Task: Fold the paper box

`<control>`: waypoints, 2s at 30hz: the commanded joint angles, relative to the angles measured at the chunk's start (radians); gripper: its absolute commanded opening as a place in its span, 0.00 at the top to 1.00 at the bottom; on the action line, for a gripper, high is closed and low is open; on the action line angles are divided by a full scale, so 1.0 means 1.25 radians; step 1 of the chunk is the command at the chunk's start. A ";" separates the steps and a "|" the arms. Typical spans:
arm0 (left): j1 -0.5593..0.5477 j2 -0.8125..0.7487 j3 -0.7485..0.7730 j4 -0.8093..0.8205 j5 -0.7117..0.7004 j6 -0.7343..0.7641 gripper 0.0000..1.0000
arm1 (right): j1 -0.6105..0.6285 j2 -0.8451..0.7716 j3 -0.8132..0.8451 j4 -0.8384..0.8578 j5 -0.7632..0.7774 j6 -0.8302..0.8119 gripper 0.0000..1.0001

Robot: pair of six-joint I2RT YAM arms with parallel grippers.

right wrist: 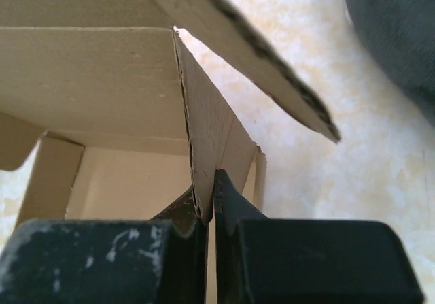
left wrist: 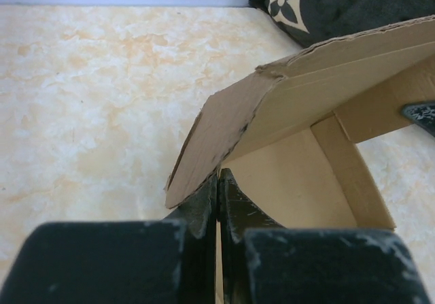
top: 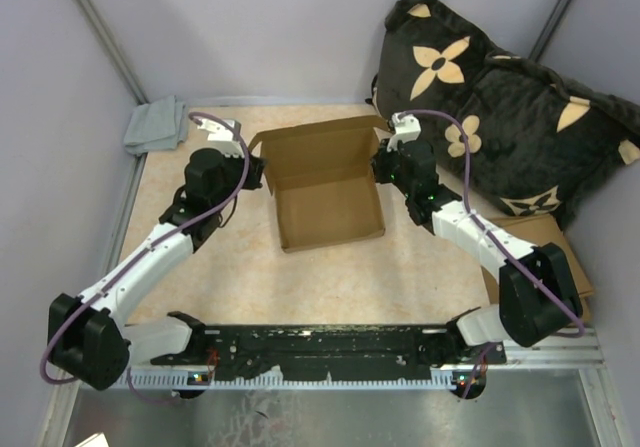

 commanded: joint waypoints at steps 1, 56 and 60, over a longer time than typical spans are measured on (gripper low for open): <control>-0.017 0.031 0.015 0.068 0.028 0.028 1.00 | 0.028 -0.015 -0.006 0.232 -0.024 -0.008 1.00; -0.080 -0.377 -0.266 -0.188 -0.014 -0.189 0.49 | 0.109 -0.471 -0.243 -0.309 -0.030 0.155 0.23; -0.080 -0.235 -0.232 -0.116 -0.085 -0.155 0.43 | 0.043 -0.273 -0.156 -0.278 -0.051 0.144 0.22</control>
